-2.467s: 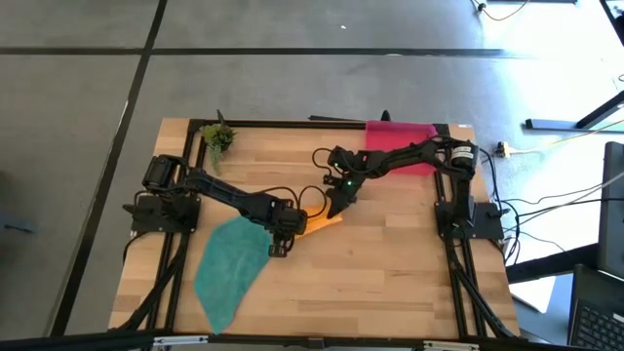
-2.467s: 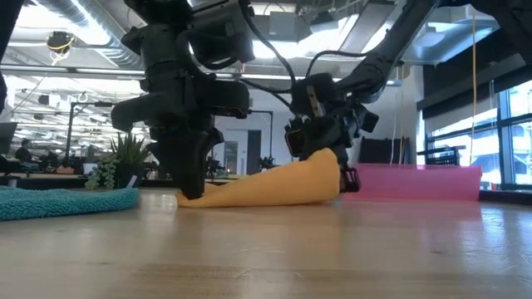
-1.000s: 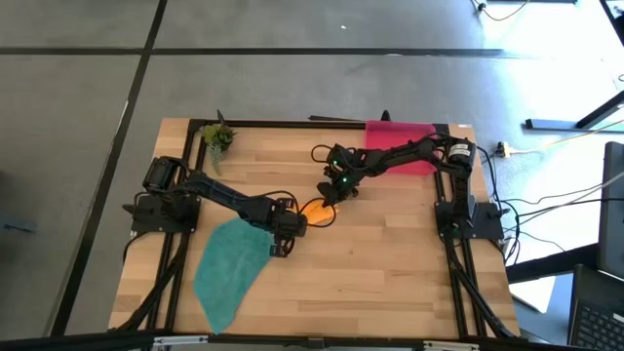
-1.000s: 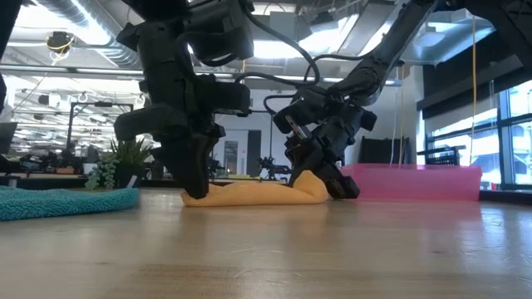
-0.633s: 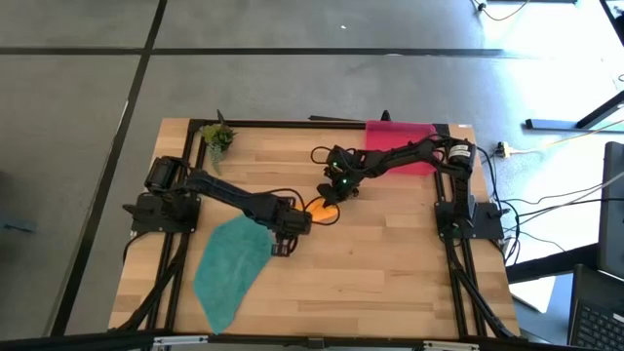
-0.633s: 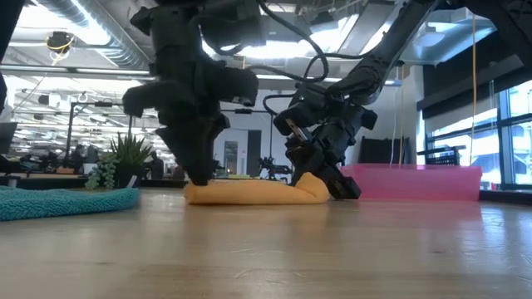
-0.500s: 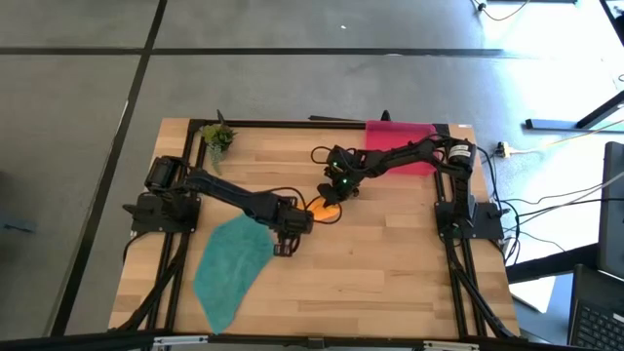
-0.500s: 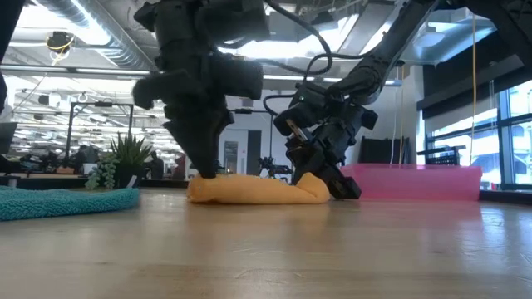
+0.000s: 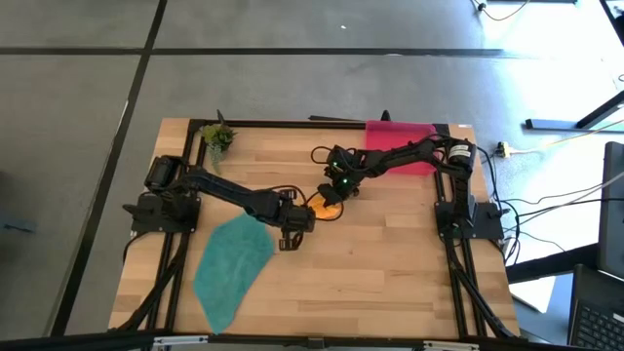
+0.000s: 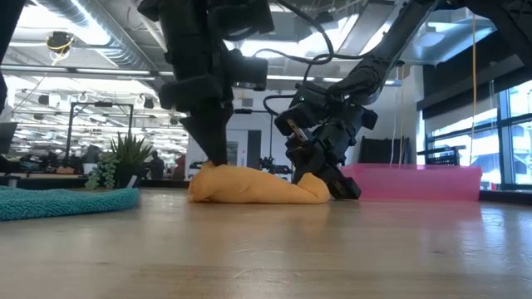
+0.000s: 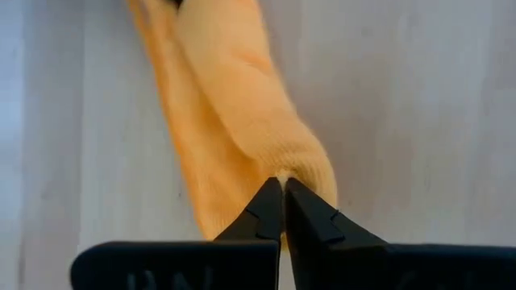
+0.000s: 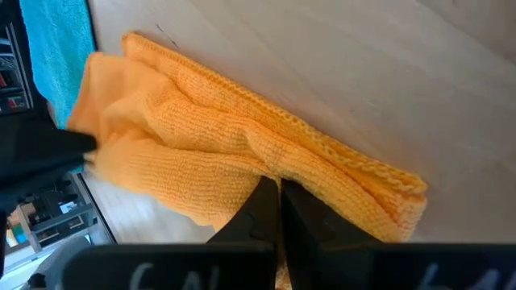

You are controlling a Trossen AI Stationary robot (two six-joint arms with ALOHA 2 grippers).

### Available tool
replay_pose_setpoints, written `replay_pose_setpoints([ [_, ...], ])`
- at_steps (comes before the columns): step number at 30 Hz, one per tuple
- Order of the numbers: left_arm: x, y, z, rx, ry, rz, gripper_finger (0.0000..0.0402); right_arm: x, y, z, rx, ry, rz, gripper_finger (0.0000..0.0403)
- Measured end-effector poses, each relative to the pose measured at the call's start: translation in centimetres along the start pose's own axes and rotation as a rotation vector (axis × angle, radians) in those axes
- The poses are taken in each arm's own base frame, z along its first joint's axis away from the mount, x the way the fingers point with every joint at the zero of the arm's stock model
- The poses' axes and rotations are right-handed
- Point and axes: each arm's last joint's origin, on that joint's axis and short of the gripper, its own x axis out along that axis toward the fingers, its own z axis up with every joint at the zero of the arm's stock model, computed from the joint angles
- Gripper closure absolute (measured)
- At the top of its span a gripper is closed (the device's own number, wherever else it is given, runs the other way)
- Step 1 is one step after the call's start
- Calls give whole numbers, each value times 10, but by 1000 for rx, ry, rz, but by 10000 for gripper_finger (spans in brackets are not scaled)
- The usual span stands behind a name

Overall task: Roll microfiber towels into tight, uniform cylinder then place into a basket
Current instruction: Roll the folded orange microfiber towel

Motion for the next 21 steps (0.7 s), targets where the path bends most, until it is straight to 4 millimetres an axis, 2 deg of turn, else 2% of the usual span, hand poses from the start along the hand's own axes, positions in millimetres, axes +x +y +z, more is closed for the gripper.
replay_pose_setpoints([
  [5,2,11,-2,-82,25,88,401,0,0,0,-7,0,0,395],
  [13,10,22,-8,-144,53,109,401,0,0,0,-53,1,1,395],
  [21,22,22,-22,-153,91,87,401,0,0,0,-52,1,2,395],
])
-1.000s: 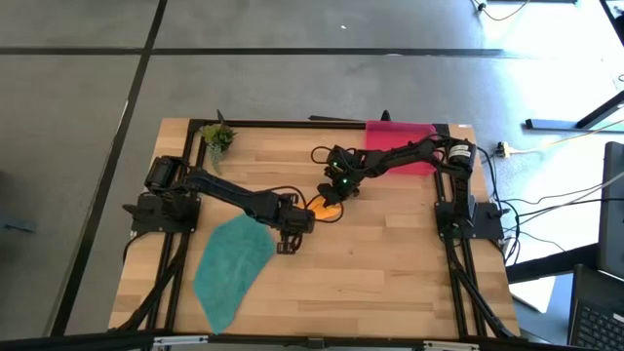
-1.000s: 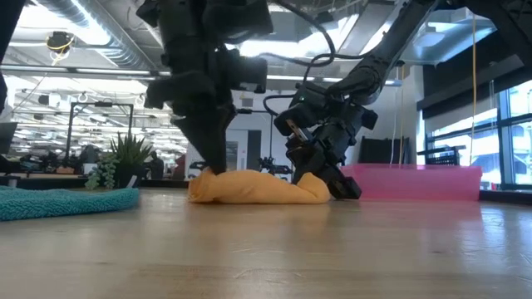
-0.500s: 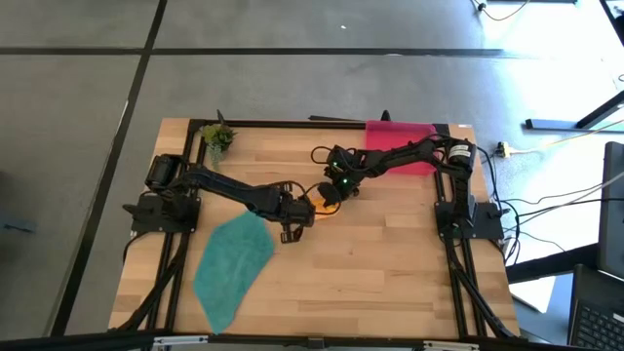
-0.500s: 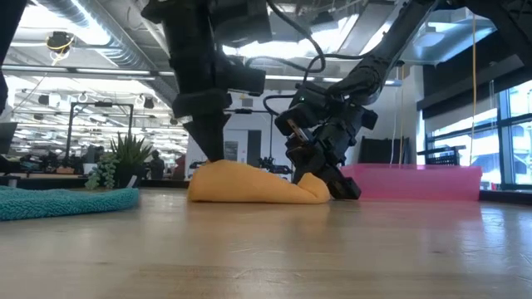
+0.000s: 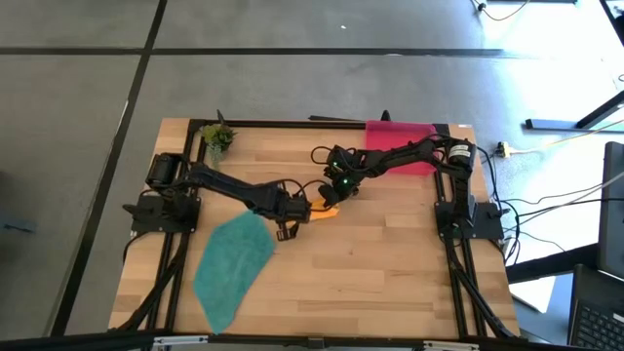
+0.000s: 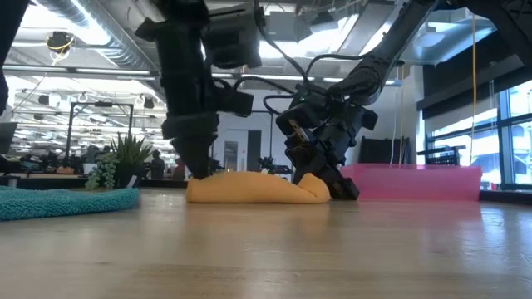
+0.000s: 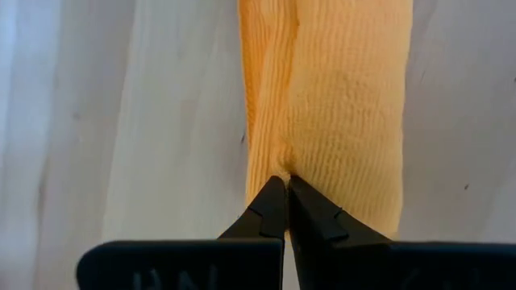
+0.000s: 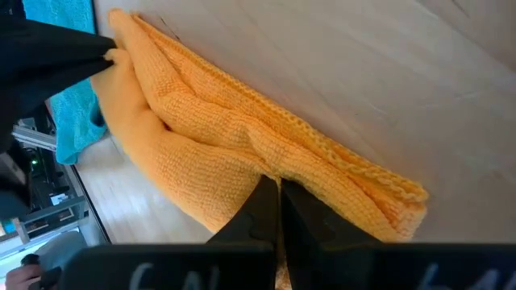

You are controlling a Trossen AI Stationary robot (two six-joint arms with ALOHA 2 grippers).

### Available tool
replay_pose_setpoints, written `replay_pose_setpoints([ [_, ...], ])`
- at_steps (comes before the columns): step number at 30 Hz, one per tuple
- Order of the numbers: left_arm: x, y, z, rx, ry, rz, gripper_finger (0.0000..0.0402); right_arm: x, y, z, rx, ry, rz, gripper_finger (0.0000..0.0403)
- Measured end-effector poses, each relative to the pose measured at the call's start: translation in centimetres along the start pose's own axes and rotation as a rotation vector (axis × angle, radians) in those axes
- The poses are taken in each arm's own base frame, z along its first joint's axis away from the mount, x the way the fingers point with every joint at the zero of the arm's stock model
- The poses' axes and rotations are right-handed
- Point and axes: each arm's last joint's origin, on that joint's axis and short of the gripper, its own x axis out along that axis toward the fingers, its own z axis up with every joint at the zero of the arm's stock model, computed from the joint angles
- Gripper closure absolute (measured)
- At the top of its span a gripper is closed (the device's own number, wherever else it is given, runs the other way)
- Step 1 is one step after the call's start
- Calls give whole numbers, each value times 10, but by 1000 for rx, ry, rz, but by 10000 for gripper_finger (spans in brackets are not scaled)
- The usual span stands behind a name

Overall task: Roll microfiber towels into tight, uniform cylinder then place into a basket
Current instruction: Roll the folded orange microfiber towel

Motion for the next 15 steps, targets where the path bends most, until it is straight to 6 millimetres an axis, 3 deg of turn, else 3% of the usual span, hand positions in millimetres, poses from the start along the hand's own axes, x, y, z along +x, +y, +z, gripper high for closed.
replay_pose_setpoints([
  [15,9,-2,-6,-24,-20,-22,401,0,0,0,-7,-3,5,395],
])
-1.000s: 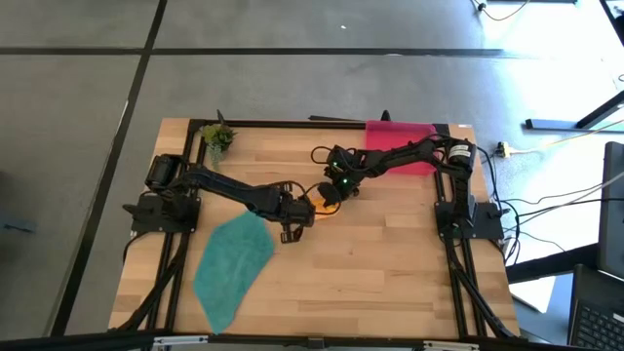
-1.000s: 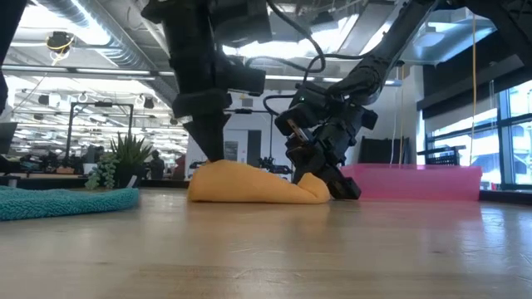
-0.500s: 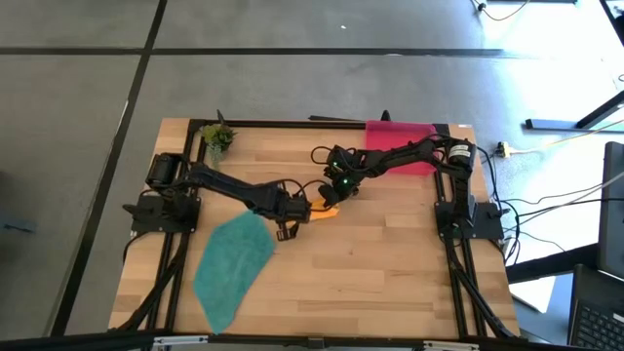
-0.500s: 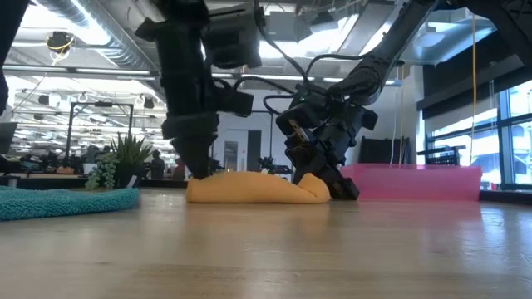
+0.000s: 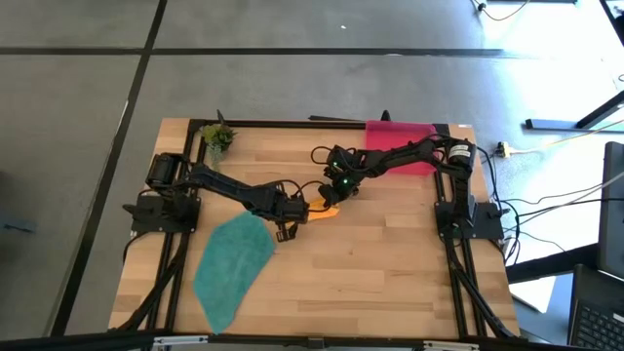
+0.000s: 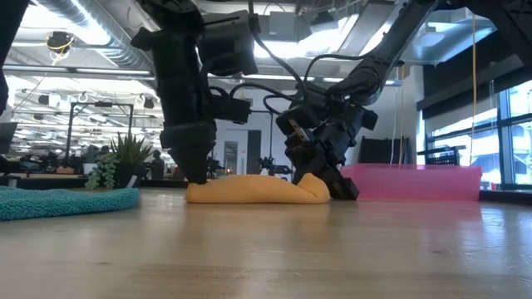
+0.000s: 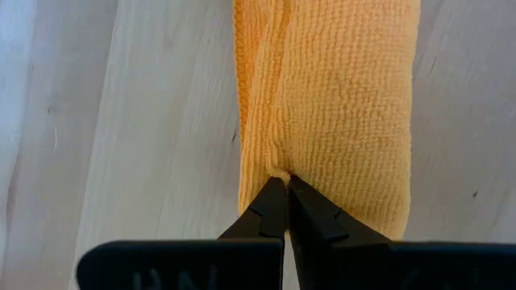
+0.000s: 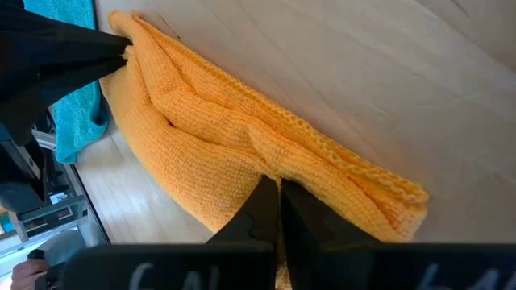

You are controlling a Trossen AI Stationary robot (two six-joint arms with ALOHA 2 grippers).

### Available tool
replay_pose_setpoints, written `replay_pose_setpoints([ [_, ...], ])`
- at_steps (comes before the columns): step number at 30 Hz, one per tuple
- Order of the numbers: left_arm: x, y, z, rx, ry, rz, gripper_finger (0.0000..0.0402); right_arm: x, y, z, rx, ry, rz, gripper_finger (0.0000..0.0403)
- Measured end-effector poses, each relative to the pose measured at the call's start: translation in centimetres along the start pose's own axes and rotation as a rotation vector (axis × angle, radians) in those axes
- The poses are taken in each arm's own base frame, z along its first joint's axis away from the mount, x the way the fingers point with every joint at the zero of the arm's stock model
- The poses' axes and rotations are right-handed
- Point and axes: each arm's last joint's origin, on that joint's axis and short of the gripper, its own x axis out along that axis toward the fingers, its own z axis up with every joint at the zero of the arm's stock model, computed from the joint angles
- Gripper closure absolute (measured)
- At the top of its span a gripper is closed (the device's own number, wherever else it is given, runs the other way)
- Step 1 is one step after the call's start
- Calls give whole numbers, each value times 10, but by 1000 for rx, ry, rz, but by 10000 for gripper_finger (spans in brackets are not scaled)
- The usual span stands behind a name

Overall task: Roll microfiber towels into tight, uniform cylinder then place into a basket
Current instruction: Roll the folded orange microfiber towel

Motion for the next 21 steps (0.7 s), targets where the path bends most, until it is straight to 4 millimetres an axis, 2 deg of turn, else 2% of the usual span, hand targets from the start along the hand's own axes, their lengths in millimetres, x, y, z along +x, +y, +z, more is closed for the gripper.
replay_pose_setpoints([
  [6,0,1,0,-3,-1,0,401,0,0,0,-3,-3,3,395],
  [12,9,-2,0,-2,-4,6,401,0,0,0,-4,-4,3,395],
  [21,15,-1,-7,-3,9,4,401,-1,2,1,-47,-20,15,395],
])
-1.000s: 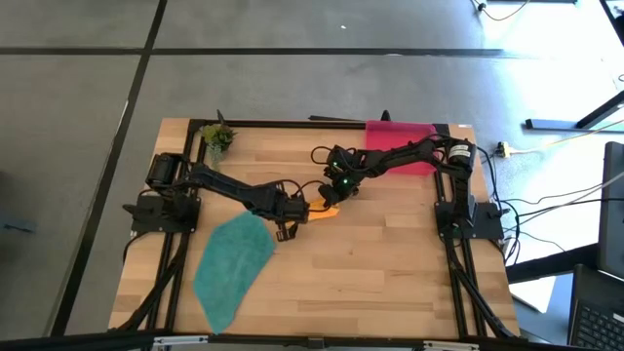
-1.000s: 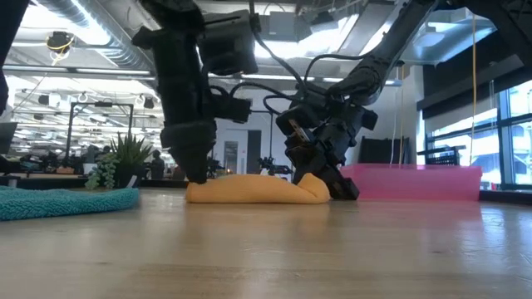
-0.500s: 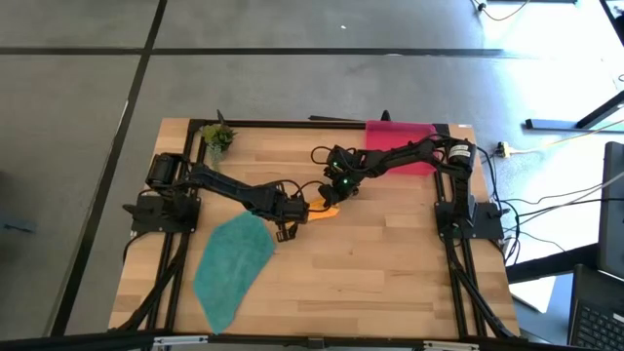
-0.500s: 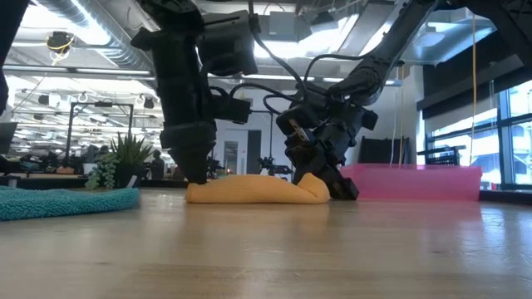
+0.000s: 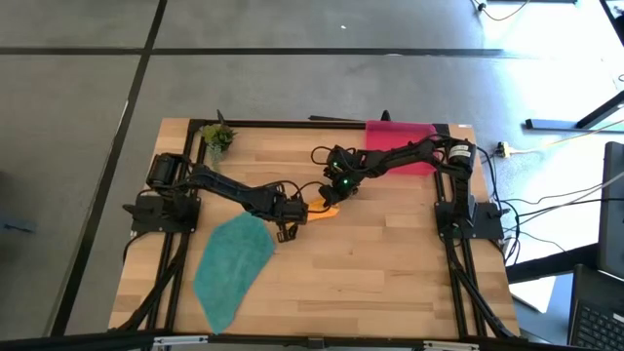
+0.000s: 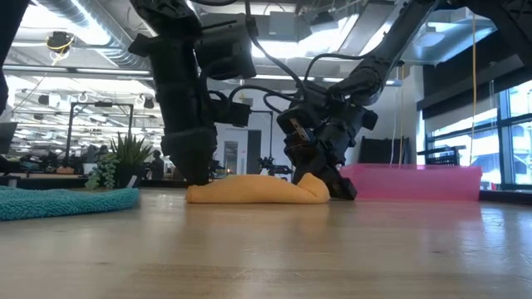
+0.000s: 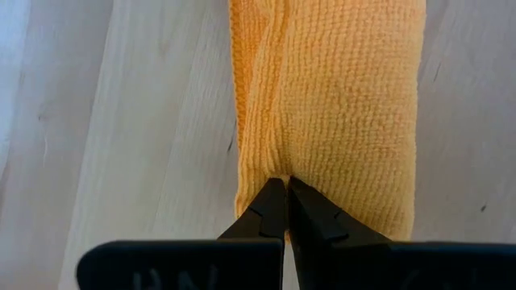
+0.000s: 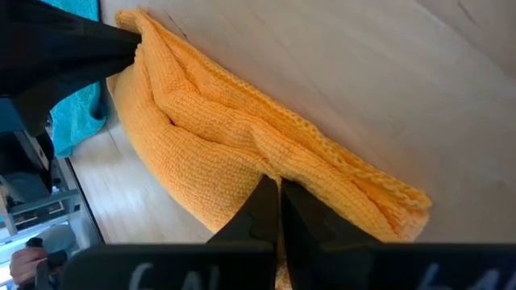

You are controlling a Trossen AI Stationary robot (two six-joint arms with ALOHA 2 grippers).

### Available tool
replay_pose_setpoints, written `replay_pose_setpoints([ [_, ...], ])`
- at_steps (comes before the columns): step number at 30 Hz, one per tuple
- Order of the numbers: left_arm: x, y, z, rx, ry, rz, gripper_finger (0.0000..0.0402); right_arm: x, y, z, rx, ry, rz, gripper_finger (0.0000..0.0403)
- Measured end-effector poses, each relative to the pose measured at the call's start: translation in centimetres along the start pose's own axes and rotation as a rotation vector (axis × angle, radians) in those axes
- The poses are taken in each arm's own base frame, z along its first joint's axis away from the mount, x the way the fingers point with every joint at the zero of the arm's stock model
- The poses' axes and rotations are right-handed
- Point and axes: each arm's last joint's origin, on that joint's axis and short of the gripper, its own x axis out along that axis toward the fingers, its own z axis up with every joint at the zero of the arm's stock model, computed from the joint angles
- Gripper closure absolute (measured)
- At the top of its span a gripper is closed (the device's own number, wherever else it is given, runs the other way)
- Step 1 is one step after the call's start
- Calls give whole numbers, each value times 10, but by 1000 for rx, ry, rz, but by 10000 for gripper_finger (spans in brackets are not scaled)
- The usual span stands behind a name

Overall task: Roll microfiber towels into tight, uniform cylinder then place into a basket
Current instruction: Roll the folded orange microfiber towel

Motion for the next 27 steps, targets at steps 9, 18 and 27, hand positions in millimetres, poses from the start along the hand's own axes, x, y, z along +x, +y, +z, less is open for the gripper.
replay_pose_setpoints([
  [9,1,0,-1,-1,6,-4,401,0,4,6,-12,-41,57,363],
  [18,1,0,-1,-2,10,-7,401,0,5,6,-16,-42,53,346],
  [27,1,0,-1,-3,12,-12,401,-2,5,8,7,-45,69,345],
])
